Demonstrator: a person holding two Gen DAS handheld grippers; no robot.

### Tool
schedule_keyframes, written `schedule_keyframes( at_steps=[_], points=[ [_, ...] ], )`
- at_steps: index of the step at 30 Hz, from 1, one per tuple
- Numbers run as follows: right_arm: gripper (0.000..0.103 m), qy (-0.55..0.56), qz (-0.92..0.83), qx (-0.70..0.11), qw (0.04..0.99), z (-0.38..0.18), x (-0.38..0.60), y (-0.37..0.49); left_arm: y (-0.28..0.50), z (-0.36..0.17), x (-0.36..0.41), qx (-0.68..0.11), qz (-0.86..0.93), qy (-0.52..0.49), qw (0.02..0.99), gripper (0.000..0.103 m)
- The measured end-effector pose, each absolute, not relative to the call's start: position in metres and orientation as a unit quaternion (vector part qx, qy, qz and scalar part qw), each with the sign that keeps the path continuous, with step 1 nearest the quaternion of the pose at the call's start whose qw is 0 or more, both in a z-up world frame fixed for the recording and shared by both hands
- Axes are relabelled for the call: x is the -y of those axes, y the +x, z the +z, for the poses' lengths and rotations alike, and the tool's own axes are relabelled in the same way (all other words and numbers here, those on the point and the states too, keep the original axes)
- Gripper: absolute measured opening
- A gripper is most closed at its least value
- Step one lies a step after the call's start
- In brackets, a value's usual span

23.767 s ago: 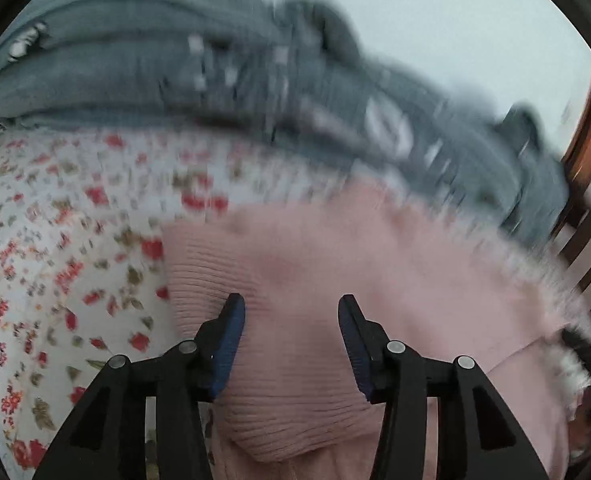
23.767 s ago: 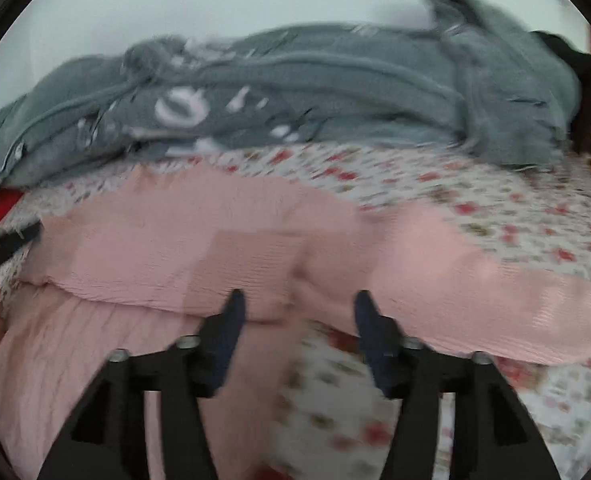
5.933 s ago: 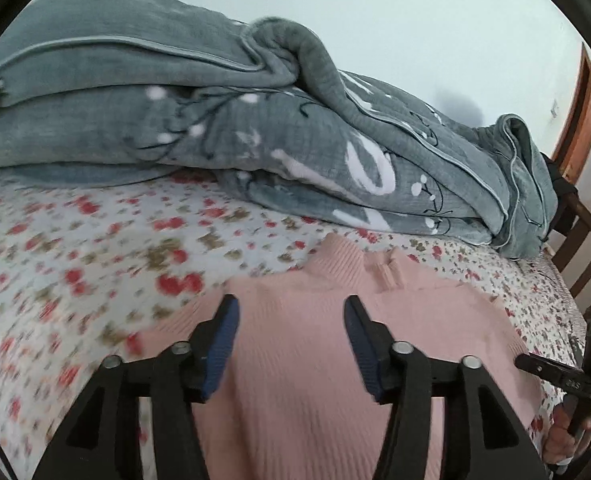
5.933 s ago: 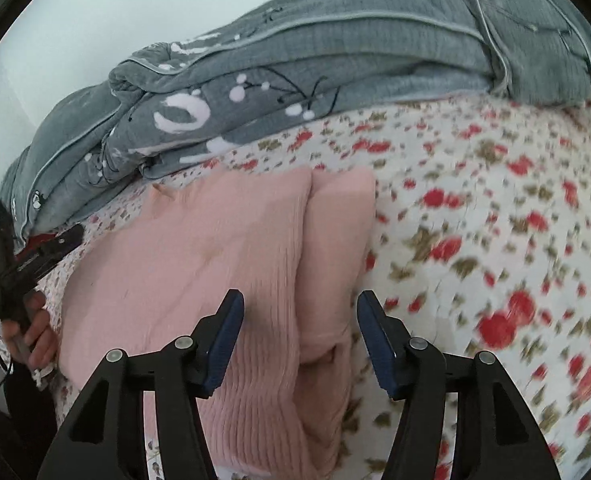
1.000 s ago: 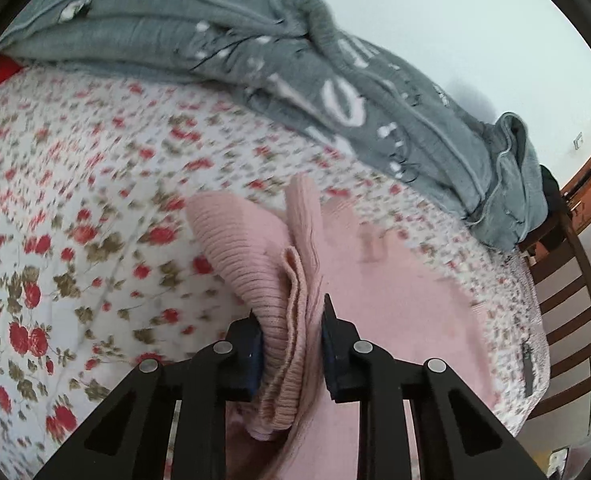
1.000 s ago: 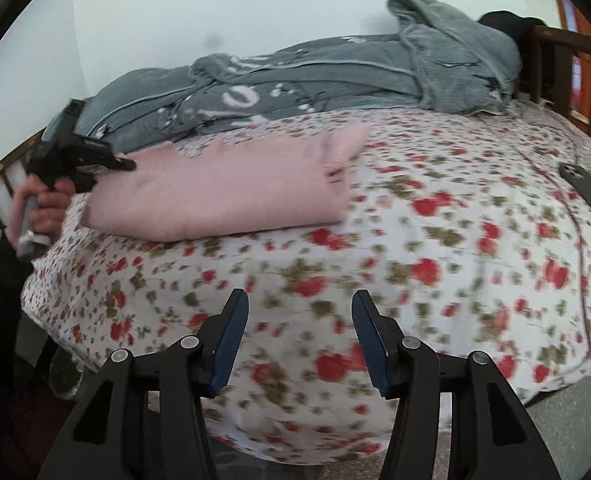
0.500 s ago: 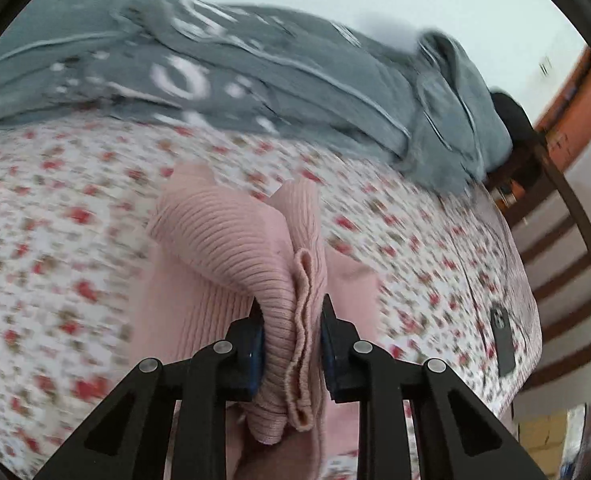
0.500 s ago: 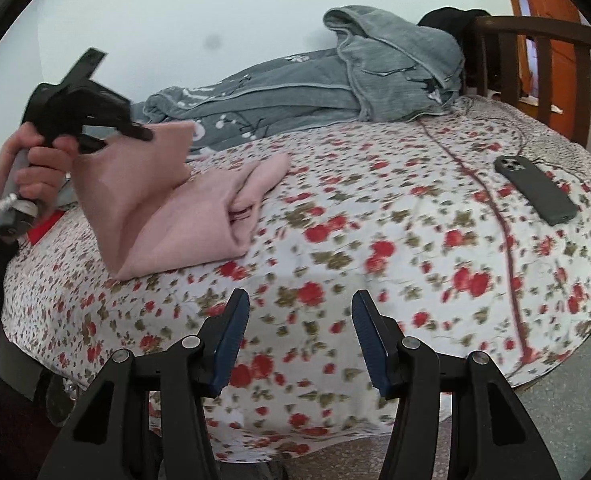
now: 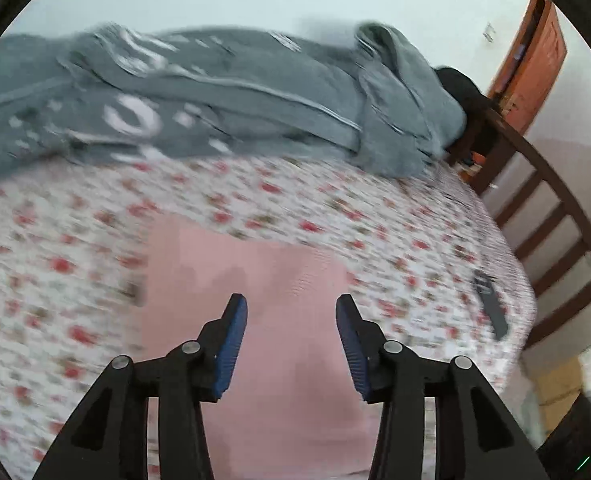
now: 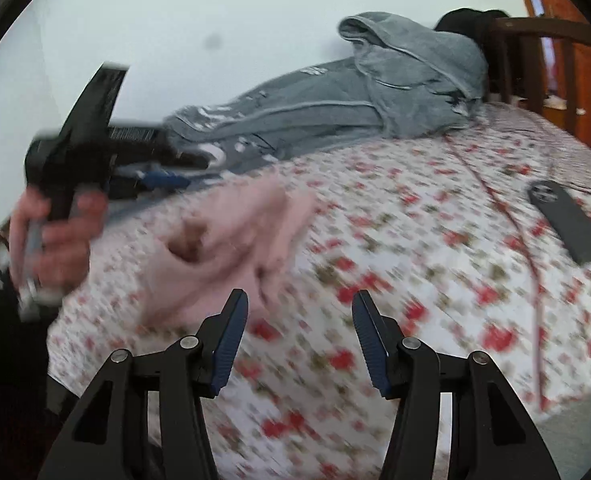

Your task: Fold small clothes

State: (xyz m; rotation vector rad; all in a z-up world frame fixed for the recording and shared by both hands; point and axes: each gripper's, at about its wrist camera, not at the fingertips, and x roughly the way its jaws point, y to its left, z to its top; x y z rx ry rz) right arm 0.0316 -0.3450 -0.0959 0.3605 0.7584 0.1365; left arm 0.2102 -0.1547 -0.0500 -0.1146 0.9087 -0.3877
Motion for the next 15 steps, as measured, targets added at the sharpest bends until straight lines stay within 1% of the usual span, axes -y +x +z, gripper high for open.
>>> schedule_keyframes(
  at_steps=[1,4,8,11,12,14,15],
  points=[
    [0.064,0.189,0.077,-0.368,0.907,-0.095,0.343,0.042,0.211,-0.049,0.14,-0.43,-0.17,-0.049,0.886,0.046],
    [0.066,0.247,0.1,-0.374,0.888,-0.105,0.337,0.089,0.208,-0.055,0.101,-0.427,-0.143,-0.043,0.892,0.047],
    [0.066,0.309,0.114,-0.399,0.856,-0.132,0.323,0.14,0.204,-0.072,0.067,-0.439,-0.112,-0.024,0.891,0.047],
    [0.066,0.316,0.112,-0.436,0.835,-0.153,0.306,0.169,0.197,-0.082,0.049,-0.443,-0.08,-0.008,0.893,0.047],
    [0.065,0.319,0.114,-0.44,0.831,-0.158,0.303,0.172,0.195,-0.085,0.044,-0.44,-0.074,-0.003,0.895,0.047],
    [0.039,0.301,0.095,-0.442,0.839,-0.16,0.296,0.175,0.192,-0.09,0.036,-0.435,-0.063,0.006,0.898,0.047],
    [0.019,0.273,0.089,-0.438,0.852,-0.154,0.292,0.175,0.19,-0.092,0.034,-0.433,-0.059,0.009,0.899,0.047]
  ],
)
